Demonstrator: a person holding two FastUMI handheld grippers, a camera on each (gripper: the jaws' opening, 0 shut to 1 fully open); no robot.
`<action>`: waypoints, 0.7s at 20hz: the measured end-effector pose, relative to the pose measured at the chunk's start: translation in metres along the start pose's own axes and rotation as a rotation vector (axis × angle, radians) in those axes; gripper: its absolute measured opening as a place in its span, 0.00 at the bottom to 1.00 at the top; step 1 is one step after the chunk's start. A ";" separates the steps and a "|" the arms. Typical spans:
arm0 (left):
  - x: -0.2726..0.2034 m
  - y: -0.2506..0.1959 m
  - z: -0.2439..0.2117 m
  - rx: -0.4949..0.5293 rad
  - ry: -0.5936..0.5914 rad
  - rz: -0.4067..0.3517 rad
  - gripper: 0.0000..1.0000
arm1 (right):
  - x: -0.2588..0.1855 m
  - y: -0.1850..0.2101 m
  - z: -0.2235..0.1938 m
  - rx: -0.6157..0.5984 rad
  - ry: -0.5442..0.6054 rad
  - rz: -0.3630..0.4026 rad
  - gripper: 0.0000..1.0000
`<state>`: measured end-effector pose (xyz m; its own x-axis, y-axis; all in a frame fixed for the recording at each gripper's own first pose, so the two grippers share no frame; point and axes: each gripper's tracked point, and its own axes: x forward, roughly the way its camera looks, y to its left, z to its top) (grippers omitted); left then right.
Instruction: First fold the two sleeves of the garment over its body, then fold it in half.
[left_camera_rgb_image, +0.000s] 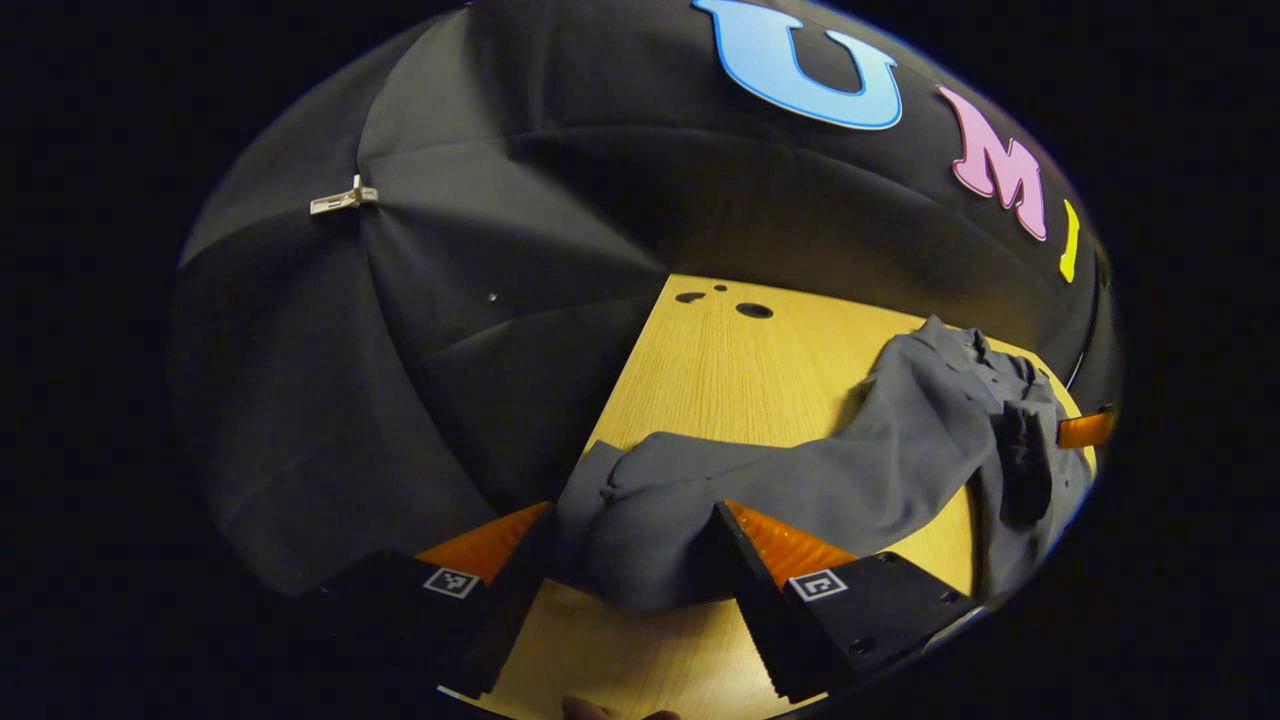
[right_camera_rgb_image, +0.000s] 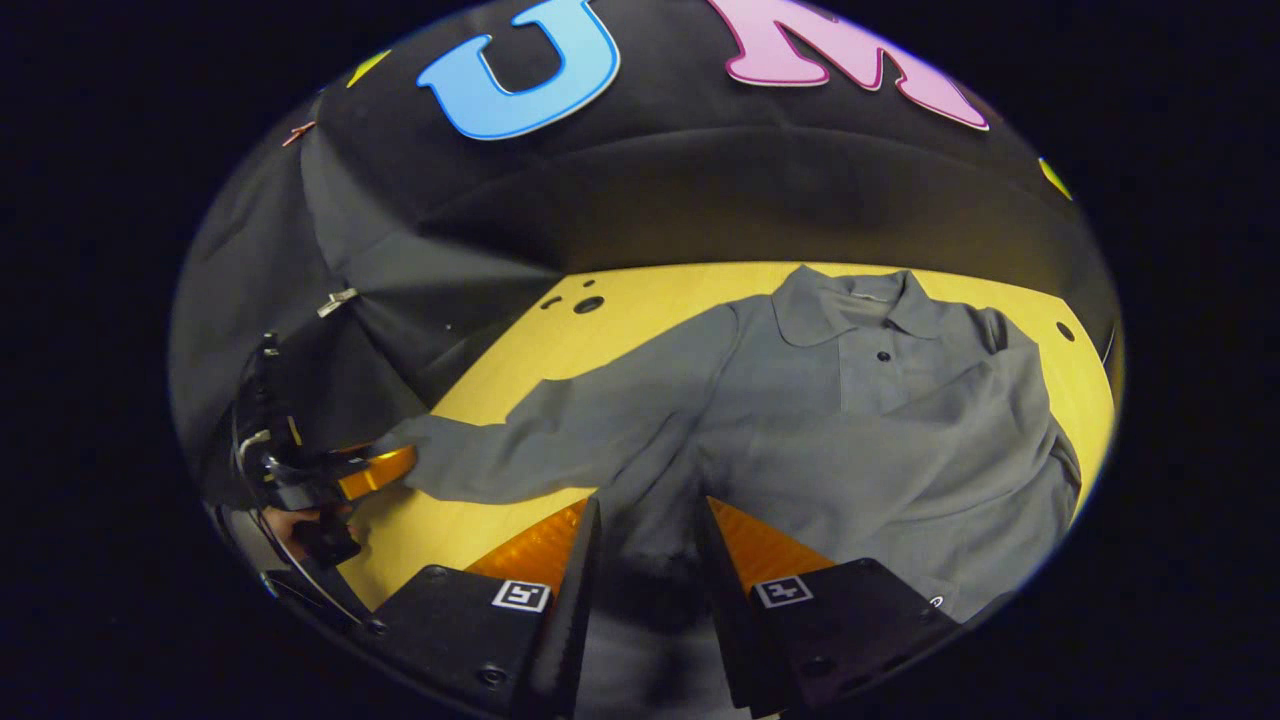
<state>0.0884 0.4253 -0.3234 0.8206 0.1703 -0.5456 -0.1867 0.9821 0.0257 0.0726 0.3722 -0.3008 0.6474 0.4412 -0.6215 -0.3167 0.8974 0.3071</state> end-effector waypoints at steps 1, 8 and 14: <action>0.002 0.001 -0.004 0.008 0.015 0.009 0.96 | -0.009 -0.002 0.004 0.000 -0.015 -0.003 0.59; 0.007 -0.012 -0.013 0.045 0.080 -0.030 0.98 | -0.073 -0.032 0.010 0.008 -0.070 -0.072 0.59; 0.006 -0.023 0.001 0.013 0.061 -0.004 0.06 | -0.118 -0.066 0.007 0.054 -0.120 -0.143 0.59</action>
<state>0.0983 0.4038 -0.3270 0.7866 0.1617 -0.5960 -0.1763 0.9837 0.0343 0.0221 0.2610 -0.2426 0.7623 0.3027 -0.5721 -0.1797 0.9481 0.2621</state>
